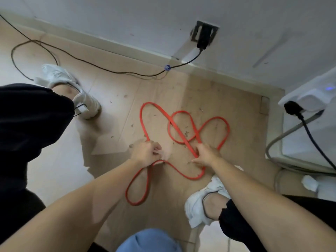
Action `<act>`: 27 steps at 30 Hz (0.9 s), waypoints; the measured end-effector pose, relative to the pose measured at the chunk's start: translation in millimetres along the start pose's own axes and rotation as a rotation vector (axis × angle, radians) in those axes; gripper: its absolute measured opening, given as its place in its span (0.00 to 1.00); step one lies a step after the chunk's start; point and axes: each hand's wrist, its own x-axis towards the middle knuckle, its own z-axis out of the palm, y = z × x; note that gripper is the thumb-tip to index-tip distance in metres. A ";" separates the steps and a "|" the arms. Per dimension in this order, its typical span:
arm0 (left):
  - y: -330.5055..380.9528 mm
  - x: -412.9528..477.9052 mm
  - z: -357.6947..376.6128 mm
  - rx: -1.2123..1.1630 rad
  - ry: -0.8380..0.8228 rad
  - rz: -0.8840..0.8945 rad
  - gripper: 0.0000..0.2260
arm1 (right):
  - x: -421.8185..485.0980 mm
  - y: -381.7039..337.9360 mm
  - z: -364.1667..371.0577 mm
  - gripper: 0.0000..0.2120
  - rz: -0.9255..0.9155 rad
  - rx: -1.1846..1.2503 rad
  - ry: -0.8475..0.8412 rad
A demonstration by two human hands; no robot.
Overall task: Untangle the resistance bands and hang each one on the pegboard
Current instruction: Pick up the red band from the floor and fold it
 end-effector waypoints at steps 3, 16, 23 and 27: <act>-13.6 -2.5 14.2 0.071 0.065 0.138 0.11 | -2.9 11.8 9.8 0.09 0.027 -0.035 0.004; -18.0 -1.9 20.3 0.022 0.112 0.060 0.10 | -38.2 -15.6 -181.5 0.06 -0.182 0.374 0.499; 2.3 -5.2 -17.3 -0.215 0.149 -0.027 0.08 | -108.0 -30.2 -266.9 0.05 -0.175 0.803 0.421; 46.3 -1.2 -62.0 -0.453 0.411 0.041 0.22 | -133.5 -31.7 -274.2 0.06 -0.246 0.832 0.298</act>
